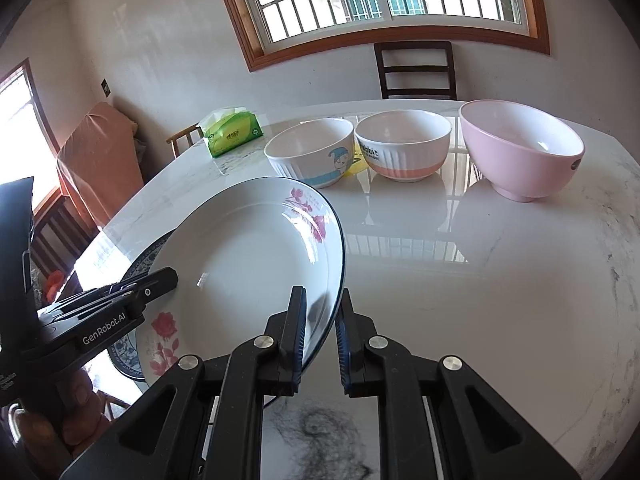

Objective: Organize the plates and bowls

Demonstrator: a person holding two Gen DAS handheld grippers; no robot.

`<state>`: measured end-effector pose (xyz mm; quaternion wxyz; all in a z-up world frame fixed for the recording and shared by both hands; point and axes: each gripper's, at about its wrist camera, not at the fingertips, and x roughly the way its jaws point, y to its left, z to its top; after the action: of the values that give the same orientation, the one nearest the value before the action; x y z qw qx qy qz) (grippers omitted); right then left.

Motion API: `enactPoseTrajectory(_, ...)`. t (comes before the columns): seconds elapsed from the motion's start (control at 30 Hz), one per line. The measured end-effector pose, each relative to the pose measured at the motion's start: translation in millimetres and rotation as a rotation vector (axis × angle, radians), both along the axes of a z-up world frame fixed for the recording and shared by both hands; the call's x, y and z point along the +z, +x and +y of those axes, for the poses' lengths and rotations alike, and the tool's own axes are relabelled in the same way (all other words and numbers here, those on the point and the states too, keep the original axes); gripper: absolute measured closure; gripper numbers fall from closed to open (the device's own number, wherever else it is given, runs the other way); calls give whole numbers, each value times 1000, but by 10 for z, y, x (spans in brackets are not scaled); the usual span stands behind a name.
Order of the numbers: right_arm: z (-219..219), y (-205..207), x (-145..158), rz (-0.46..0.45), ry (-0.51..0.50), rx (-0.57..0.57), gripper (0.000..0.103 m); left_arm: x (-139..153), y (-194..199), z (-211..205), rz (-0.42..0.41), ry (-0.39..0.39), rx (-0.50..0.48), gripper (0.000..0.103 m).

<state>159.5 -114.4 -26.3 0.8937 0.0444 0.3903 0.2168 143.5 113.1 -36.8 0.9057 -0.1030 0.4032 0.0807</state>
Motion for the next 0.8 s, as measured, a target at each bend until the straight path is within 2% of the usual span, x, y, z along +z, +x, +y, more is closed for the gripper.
enactPoseTrajectory(0.4,485,77,62,-11,-25,84,89,17,-80,422,5,-12,79,86)
enactPoseTrajectory(0.8,856,100,-8,5,-41,157,89,-83,-180,727,42,-28,133,85)
